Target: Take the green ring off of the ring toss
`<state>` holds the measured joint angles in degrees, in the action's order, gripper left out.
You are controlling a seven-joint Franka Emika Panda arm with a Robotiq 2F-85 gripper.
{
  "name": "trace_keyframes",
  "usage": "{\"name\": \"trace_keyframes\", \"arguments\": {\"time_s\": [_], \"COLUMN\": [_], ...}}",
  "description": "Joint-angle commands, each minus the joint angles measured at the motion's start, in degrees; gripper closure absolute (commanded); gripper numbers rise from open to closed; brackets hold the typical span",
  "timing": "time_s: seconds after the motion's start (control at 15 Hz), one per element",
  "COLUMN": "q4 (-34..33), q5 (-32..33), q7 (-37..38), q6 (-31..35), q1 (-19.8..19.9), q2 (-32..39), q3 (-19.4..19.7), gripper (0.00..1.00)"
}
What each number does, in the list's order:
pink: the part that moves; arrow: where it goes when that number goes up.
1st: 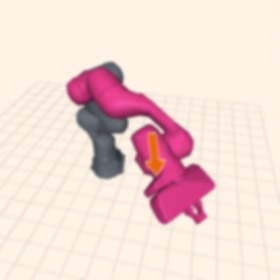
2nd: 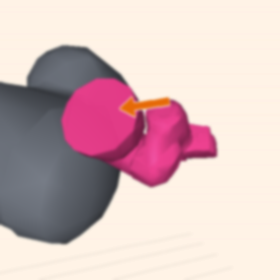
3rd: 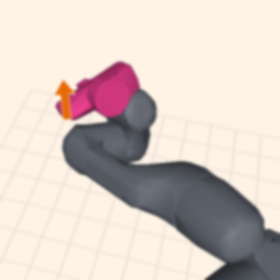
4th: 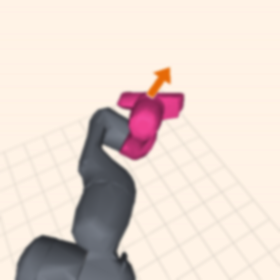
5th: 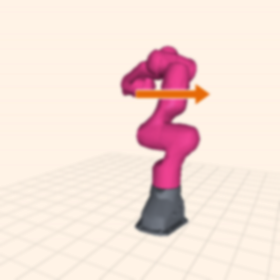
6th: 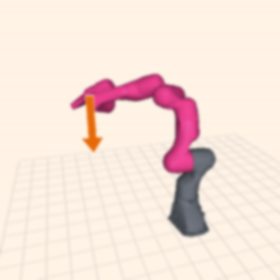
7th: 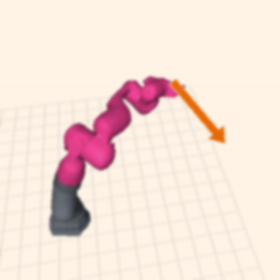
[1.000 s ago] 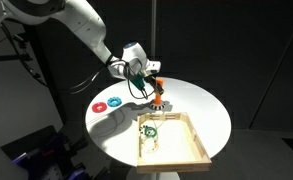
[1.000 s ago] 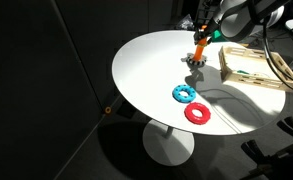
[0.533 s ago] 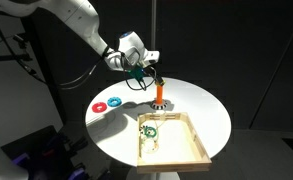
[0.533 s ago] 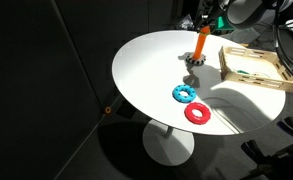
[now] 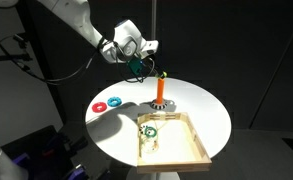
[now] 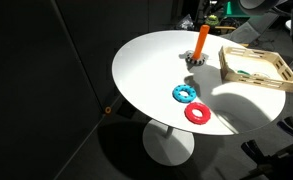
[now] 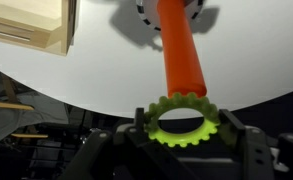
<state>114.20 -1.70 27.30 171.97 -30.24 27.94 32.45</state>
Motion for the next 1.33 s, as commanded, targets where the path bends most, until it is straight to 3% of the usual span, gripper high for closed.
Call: {"name": "trace_keyframes", "arguments": {"time_s": [0.0,0.47,0.53,0.73,0.93,1.0,1.07,1.27], "q4": [3.68,7.58,7.8,8.23,8.36,8.35,8.2,7.76], "q5": [1.66,2.31,6.35,10.47,13.82,14.47,14.76,14.07], "q7": [1.63,1.07,3.46,4.78,5.8,5.96,5.84,4.9], "q6": [-3.61,-13.69,-15.91,-22.88,-28.4,-29.85,-31.21,-35.09], "q1": [-4.12,-8.22,-4.34,0.43,7.26,9.57,12.07,18.91], "q2": [-4.38,-8.3,-9.96,-11.91,-13.83,-14.4,-14.89,-16.2], "q3": [5.11,14.01,10.96,7.8,1.92,-0.26,-2.6,-9.5], "gripper": [0.52,0.52,0.52,0.52,0.52,0.23,0.06,0.0]}}
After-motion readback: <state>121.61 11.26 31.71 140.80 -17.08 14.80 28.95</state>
